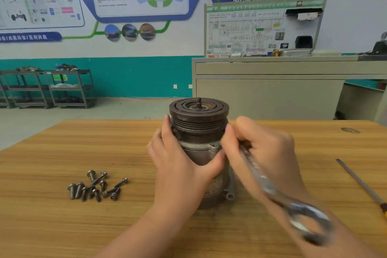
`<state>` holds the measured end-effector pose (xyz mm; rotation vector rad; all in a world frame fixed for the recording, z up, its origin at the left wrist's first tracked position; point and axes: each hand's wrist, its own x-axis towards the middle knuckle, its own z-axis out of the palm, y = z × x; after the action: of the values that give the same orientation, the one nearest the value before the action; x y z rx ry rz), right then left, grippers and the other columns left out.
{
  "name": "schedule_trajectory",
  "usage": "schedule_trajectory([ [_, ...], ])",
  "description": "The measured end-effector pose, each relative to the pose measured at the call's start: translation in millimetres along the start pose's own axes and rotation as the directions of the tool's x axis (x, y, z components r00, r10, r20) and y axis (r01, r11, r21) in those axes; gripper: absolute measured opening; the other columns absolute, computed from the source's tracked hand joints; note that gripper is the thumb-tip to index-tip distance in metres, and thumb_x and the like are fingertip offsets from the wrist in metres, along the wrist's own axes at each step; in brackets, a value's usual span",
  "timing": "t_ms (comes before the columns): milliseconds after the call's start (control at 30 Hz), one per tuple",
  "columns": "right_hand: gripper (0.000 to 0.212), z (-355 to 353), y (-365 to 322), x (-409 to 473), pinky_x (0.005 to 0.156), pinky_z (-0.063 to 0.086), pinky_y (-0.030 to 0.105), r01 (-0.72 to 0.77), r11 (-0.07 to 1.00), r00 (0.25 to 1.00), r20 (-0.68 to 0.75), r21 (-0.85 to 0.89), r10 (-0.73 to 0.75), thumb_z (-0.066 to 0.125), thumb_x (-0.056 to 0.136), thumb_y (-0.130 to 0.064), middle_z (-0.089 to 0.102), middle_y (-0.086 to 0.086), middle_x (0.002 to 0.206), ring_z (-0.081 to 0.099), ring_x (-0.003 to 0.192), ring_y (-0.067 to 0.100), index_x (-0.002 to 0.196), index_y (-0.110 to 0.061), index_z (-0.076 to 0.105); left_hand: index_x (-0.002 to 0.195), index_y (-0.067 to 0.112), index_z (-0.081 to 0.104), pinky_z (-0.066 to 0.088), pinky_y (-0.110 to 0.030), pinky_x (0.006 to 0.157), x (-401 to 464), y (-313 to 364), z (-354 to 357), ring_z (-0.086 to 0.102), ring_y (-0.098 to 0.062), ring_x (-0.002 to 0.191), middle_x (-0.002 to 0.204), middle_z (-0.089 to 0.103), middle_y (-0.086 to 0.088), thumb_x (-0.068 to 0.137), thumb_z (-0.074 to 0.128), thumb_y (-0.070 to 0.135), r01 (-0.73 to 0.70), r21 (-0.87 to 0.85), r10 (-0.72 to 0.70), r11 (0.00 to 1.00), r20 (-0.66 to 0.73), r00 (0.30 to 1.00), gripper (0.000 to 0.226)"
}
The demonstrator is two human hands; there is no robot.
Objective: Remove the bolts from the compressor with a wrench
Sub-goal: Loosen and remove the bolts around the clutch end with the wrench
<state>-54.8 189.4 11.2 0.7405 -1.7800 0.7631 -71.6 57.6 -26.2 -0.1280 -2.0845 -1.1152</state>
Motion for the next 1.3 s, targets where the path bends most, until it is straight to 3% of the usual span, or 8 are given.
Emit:
schedule_trajectory([
  [133, 0.043, -7.3, 28.3, -1.9, 0.042, 0.033, 0.017, -0.347, 0.842, 0.919, -0.029, 0.413, 0.393, 0.068, 0.087, -0.013, 0.045, 0.004, 0.047, 0.038, 0.041, 0.004, 0.055, -0.019, 0.039, 0.150, 0.020, 0.022, 0.017, -0.020, 0.102, -3.9, -5.4, 0.7, 0.022, -0.012, 0.128, 0.140, 0.035, 0.000, 0.054, 0.071, 0.063, -0.011, 0.005, 0.011, 1.000, -0.008, 1.000, 0.116],
  [267, 0.026, -5.2, 48.1, 10.0, 0.031, 0.028, 0.015, -0.679, 0.021, 0.464, 0.407, 0.733, 0.787, 0.071, 0.074, -0.016, 0.049, -0.001, 0.045, 0.038, 0.033, 0.005, 0.060, -0.019, 0.050, 0.147, 0.022, 0.024, 0.023, -0.024, 0.098, 0.3, -6.1, 0.3, 0.020, -0.003, 0.118, 0.134, 0.034, 0.004, 0.050, 0.072, 0.066, -0.019, 0.006, 0.019, 1.000, -0.002, 1.000, 0.117],
  [400, 0.021, 7.9, 50.0, 0.9, 0.028, 0.027, 0.011, -0.416, -0.485, 0.203, 0.599, 0.769, 0.775, 0.070, 0.065, -0.009, 0.046, -0.002, 0.046, 0.039, 0.031, 0.000, 0.074, -0.013, 0.052, 0.147, 0.025, 0.022, 0.023, -0.023, 0.097, -0.8, -6.9, 0.0, 0.017, 0.001, 0.114, 0.129, 0.030, 0.009, 0.050, 0.073, 0.065, -0.018, -0.014, 0.018, 1.000, -0.005, 1.000, 0.116],
  [600, 0.037, -0.5, 44.4, 6.7, 0.031, 0.029, 0.015, -0.500, 0.049, 0.443, 0.207, 0.865, 0.872, 0.068, 0.087, -0.015, 0.047, 0.001, 0.045, 0.041, 0.034, 0.005, 0.058, -0.022, 0.046, 0.146, 0.029, 0.022, 0.023, -0.019, 0.095, 0.5, -9.5, 0.0, 0.018, 0.000, 0.112, 0.124, 0.027, 0.013, 0.050, 0.075, 0.064, -0.027, -0.023, 0.028, 0.999, 0.020, 0.999, 0.116],
  [733, 0.045, -1.5, 21.9, 2.9, 0.040, 0.038, 0.017, -0.499, 0.692, 0.776, -0.087, 0.522, 0.625, 0.067, 0.090, -0.018, 0.057, 0.005, 0.048, 0.049, 0.038, 0.008, 0.052, -0.017, 0.044, 0.145, 0.032, 0.021, 0.023, -0.009, 0.086, 0.9, -12.8, 0.1, 0.017, 0.001, 0.112, 0.118, 0.023, 0.018, 0.049, 0.072, 0.067, -0.038, -0.032, 0.039, 0.999, 0.016, 0.999, 0.115],
  [867, 0.045, 1.0, 4.6, -1.0, 0.043, 0.029, 0.016, -0.207, 0.976, 0.957, -0.193, 0.062, 0.216, 0.063, 0.090, -0.022, 0.037, -0.002, 0.045, 0.037, 0.046, 0.012, 0.055, -0.014, 0.035, 0.145, 0.033, 0.021, 0.025, -0.017, 0.092, 1.1, -13.8, 2.2, 0.019, -0.002, 0.114, 0.118, 0.024, 0.018, 0.050, 0.071, 0.069, -0.042, -0.032, 0.043, 0.999, 0.015, 0.999, 0.113],
  [1067, 0.038, 7.7, 3.6, -5.9, 0.047, 0.021, 0.014, 0.049, 0.996, 0.986, -0.155, -0.080, -0.061, 0.056, 0.089, -0.012, 0.025, -0.014, 0.057, 0.024, 0.052, 0.006, 0.064, -0.025, 0.030, 0.145, 0.036, 0.018, 0.026, -0.024, 0.096, 0.8, -15.5, 1.5, 0.019, -0.003, 0.117, 0.124, 0.027, 0.014, 0.052, 0.073, 0.073, -0.028, -0.029, 0.029, 0.999, 0.035, 0.999, 0.114],
  [1300, 0.043, 0.3, 42.5, -3.1, 0.041, 0.033, 0.017, -0.519, 0.567, 0.766, 0.053, 0.640, 0.641, 0.065, 0.088, -0.010, 0.044, -0.002, 0.044, 0.036, 0.039, 0.009, 0.052, -0.023, 0.045, 0.147, 0.035, 0.017, 0.024, -0.024, 0.097, 0.8, -12.8, -1.5, 0.018, -0.002, 0.116, 0.125, 0.024, 0.016, 0.050, 0.068, 0.072, -0.025, -0.028, 0.027, 0.999, 0.062, 0.998, 0.116],
])
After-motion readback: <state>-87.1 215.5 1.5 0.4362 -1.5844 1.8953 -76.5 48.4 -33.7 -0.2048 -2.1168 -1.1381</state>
